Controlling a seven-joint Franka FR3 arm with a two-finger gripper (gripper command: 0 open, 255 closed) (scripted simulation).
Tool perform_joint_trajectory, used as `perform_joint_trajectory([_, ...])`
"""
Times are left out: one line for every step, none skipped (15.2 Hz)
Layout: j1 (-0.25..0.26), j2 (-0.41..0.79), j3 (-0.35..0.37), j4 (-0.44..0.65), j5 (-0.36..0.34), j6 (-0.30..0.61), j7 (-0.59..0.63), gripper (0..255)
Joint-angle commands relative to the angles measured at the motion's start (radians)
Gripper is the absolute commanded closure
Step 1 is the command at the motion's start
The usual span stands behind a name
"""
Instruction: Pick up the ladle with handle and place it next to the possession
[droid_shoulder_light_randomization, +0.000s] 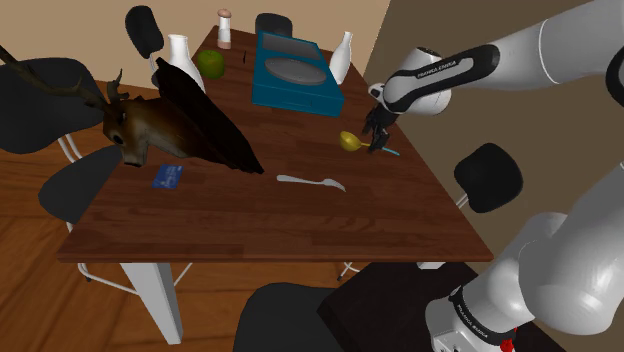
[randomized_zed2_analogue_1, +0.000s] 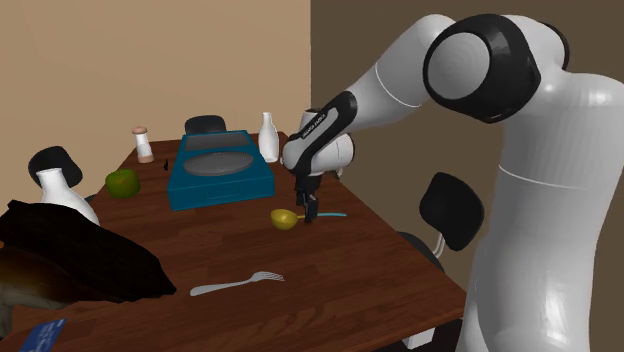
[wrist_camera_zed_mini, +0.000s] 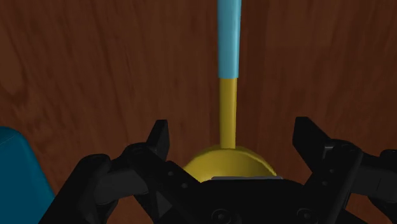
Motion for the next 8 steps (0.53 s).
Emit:
perform_joint_trajectory([-0.003,0.027,0.002,0.0,0.026,0.023,-0.022,0])
perform_joint_trajectory([-0.004,0.04,0.004,0.0,0.038,0.035,-0.03,0])
perform_joint_trajectory([-0.007,0.06,0.008,0.0,0.057,0.052,-0.044,0])
perform_joint_trajectory([-0.007,0.06,0.008,0.0,0.057,0.052,-0.044,0])
perform_joint_trajectory([-0.007,0.06,0.008,0.0,0.057,0.052,-0.044,0])
perform_joint_trajectory([-0.007,0.06,0.009,0.0,0.057,0.052,-0.044,0])
perform_joint_trajectory([-0.007,0.06,0.009,0.0,0.057,0.052,-0.044,0])
perform_joint_trajectory([-0.007,0.06,0.009,0.0,0.057,0.052,-0.044,0])
